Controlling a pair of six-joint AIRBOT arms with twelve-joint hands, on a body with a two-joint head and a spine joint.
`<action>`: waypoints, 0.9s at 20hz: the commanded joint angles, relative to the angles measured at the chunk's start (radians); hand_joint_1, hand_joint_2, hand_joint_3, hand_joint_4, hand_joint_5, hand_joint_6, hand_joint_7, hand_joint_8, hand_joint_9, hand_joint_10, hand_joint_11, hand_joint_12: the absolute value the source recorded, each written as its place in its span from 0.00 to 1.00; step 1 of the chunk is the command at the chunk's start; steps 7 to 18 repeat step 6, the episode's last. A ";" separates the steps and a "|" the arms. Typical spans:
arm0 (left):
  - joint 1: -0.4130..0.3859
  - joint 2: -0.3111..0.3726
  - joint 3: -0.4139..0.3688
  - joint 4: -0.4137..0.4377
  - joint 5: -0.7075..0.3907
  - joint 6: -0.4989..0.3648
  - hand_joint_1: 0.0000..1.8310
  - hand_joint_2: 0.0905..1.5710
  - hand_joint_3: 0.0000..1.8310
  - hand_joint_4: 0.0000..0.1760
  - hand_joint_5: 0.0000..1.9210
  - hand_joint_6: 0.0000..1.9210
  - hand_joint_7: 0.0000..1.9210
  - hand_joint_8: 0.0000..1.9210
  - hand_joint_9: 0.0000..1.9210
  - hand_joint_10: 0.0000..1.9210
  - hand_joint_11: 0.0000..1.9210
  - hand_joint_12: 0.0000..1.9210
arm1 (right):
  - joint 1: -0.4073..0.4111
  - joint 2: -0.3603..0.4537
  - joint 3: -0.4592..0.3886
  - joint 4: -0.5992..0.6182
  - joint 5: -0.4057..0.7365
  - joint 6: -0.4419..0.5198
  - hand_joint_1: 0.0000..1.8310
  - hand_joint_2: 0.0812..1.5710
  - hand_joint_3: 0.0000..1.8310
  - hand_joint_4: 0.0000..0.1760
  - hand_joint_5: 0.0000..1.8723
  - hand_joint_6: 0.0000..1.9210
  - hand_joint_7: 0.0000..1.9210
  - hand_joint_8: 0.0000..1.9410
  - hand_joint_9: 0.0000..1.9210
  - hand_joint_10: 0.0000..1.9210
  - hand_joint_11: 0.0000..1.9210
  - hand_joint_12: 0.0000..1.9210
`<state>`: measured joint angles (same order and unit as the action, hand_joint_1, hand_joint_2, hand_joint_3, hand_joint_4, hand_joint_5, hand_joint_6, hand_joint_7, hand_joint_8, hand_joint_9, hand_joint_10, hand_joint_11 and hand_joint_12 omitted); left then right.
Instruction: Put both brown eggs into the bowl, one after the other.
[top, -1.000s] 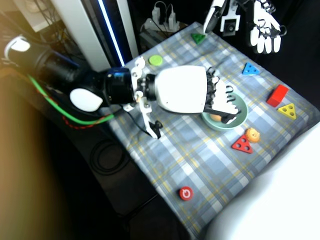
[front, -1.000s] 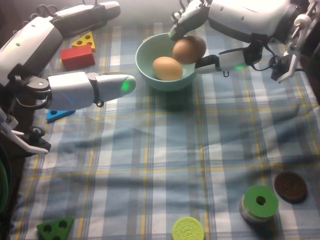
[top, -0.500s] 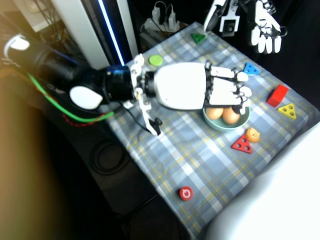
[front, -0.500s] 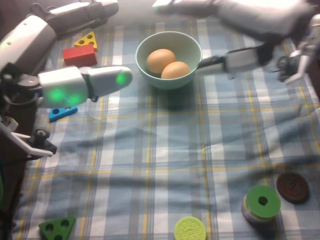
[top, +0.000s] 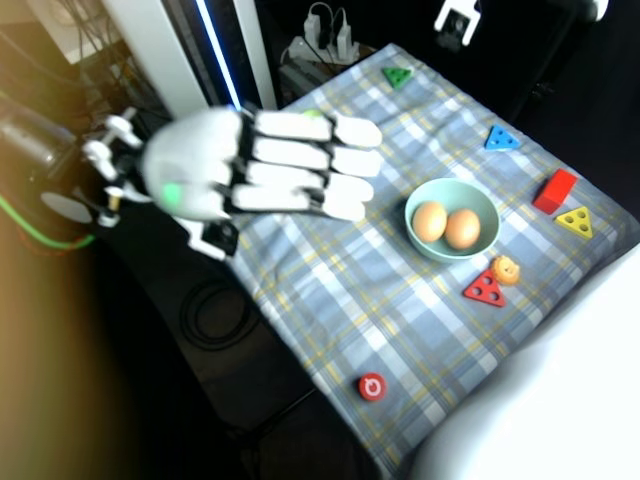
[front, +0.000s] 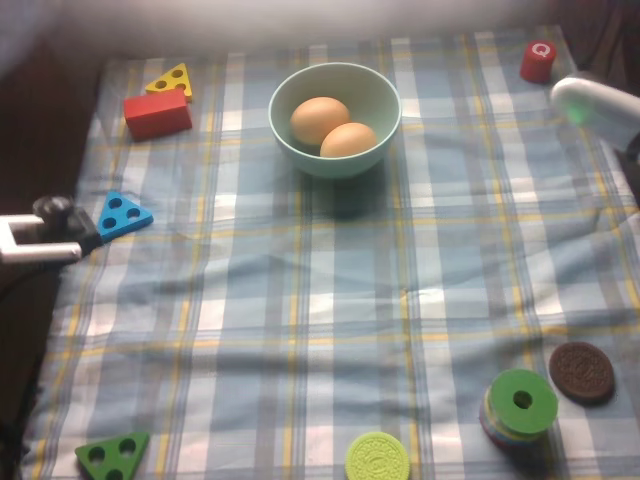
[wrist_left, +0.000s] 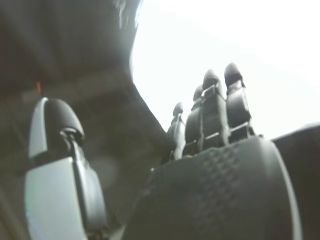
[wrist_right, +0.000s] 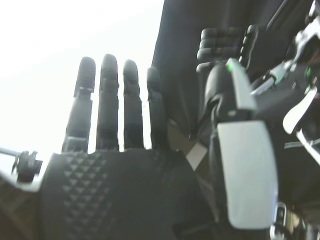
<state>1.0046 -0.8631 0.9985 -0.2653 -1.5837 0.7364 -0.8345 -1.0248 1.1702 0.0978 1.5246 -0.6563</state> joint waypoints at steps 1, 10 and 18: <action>0.000 -0.013 0.012 0.015 -0.136 -0.063 0.17 0.67 0.01 0.00 0.00 0.00 0.06 0.00 0.09 0.00 0.00 0.34 | -0.002 0.009 -0.012 0.015 0.184 0.008 0.25 0.75 0.00 0.15 0.13 0.00 0.28 0.00 0.36 0.00 0.28 0.17; -0.054 -0.032 0.043 0.090 -0.151 -0.181 0.11 0.88 0.00 0.79 0.17 0.00 0.16 0.00 0.18 0.00 0.00 0.17 | -0.026 0.045 -0.067 -0.030 0.239 -0.005 0.34 0.72 0.00 0.12 0.21 0.00 0.14 0.00 0.18 0.00 0.11 0.01; -0.054 -0.032 0.043 0.090 -0.151 -0.181 0.11 0.88 0.00 0.79 0.17 0.00 0.16 0.00 0.18 0.00 0.00 0.17 | -0.026 0.045 -0.067 -0.030 0.239 -0.005 0.34 0.72 0.00 0.12 0.21 0.00 0.14 0.00 0.18 0.00 0.11 0.01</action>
